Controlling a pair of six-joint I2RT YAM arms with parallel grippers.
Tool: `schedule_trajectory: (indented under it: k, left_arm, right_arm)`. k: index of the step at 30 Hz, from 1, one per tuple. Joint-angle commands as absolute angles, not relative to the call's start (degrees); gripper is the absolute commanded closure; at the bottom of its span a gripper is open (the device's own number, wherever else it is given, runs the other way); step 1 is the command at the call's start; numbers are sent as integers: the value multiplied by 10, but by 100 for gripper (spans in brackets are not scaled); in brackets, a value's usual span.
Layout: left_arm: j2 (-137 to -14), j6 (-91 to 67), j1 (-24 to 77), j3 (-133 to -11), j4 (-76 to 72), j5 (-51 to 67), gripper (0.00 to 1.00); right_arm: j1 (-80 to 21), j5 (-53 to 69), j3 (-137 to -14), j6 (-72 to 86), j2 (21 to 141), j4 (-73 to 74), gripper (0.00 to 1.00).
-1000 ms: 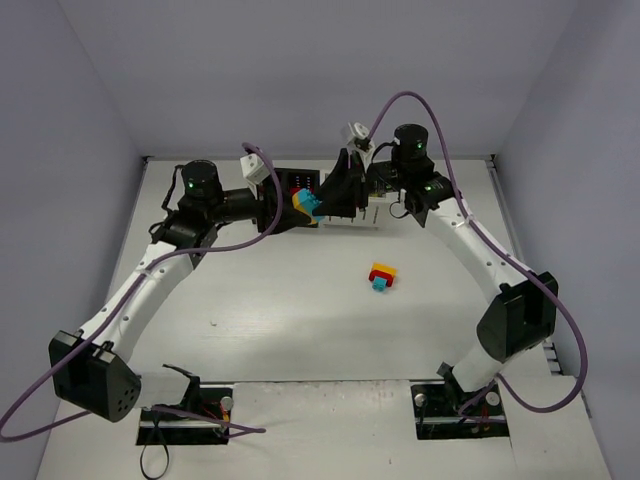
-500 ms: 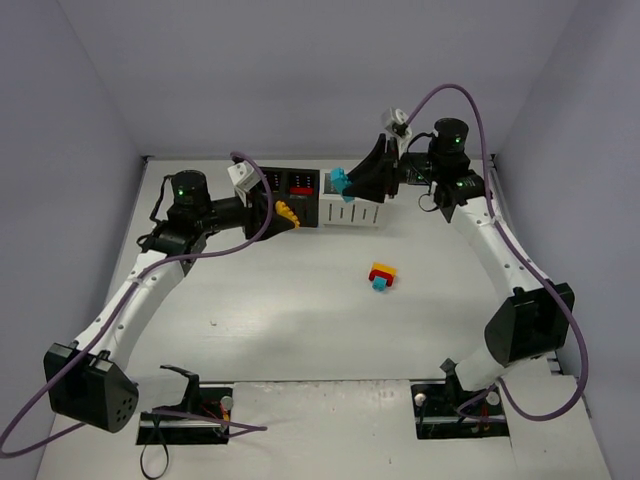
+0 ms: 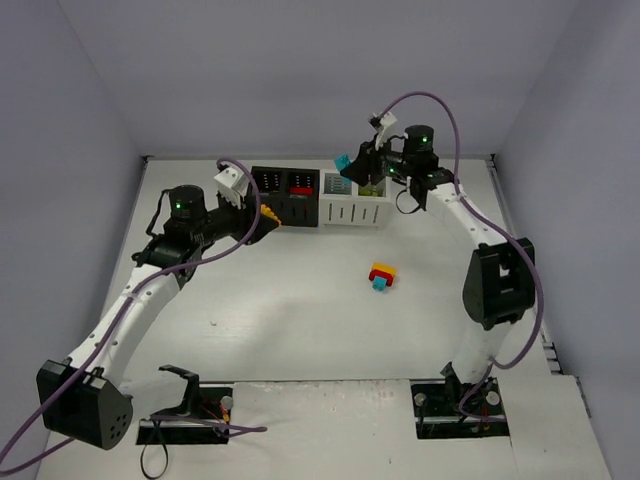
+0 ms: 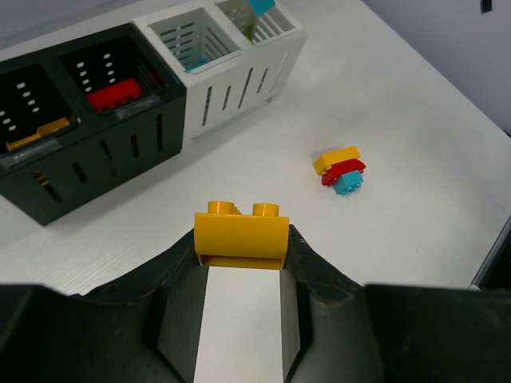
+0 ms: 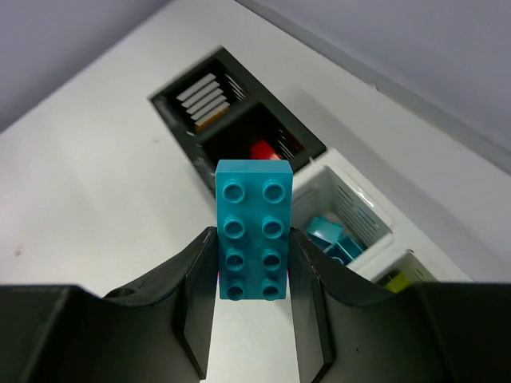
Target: Sort the legos into containers by color
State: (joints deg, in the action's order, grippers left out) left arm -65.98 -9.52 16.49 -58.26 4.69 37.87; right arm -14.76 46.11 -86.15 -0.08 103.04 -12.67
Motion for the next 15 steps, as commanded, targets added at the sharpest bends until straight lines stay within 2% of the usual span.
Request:
schedule_trajectory:
  k: [1, 9, 12, 13, 15]
  left_arm:
    - [-626, -113, 165, -587, 55, 316, 100]
    - [-613, -116, 165, -575, 87, 271, 100]
    - [-616, -116, 164, -575, 87, 265, 100]
    - [-618, -116, 165, -575, 88, 262, 100]
    - [-621, -116, 165, -578, 88, 257, 100]
  right_arm:
    - [-159, 391, -903, -3, 1066, -171, 96]
    - [-171, 342, -920, -4, 1127, -208, 81]
    - [-172, 338, -928, 0, 1141, -208, 71]
    - [-172, 337, -928, 0, 1143, -207, 63]
    - [-172, 337, -926, -1, 1141, -206, 56]
